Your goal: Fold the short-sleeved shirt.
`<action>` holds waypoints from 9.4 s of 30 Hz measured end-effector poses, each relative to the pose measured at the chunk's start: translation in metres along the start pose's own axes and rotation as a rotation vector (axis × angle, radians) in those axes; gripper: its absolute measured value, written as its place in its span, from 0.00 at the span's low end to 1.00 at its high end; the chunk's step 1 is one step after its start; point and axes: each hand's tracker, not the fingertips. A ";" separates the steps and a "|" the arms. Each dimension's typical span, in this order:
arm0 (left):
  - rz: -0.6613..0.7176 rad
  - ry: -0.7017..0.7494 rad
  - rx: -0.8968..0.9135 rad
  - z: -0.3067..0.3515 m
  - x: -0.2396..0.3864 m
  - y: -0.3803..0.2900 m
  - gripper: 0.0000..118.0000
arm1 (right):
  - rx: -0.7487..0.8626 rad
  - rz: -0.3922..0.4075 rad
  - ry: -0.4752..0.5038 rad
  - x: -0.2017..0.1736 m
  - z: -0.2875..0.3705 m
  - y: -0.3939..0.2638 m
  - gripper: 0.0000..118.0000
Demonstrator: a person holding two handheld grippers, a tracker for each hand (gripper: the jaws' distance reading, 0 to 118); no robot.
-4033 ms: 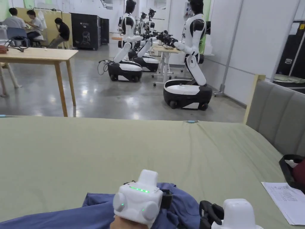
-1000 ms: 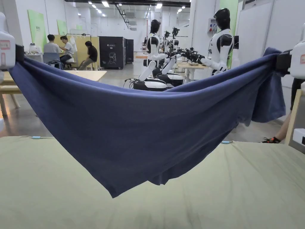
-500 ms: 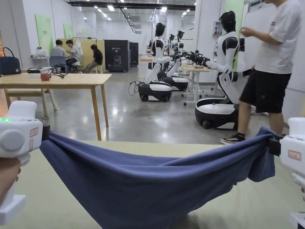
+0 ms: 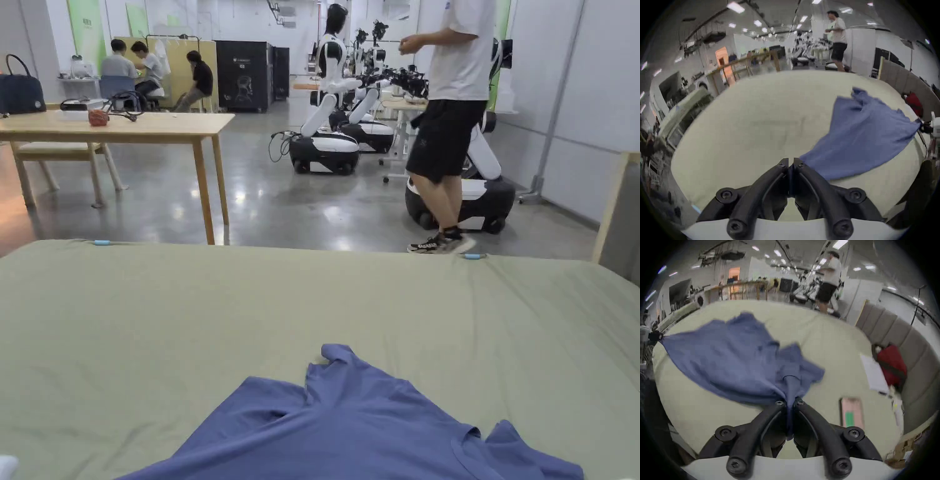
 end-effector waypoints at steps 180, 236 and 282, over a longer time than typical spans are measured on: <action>0.023 0.026 0.164 0.054 0.061 -0.106 0.96 | 0.336 -0.213 0.149 -0.119 0.121 -0.059 0.00; -0.043 -0.038 0.151 0.006 0.084 0.064 0.96 | 0.257 -0.255 0.091 -0.043 0.007 0.104 0.92; -0.005 -0.043 -0.002 -0.028 0.081 0.038 0.07 | 0.056 -0.415 0.121 -0.020 -0.034 0.051 0.05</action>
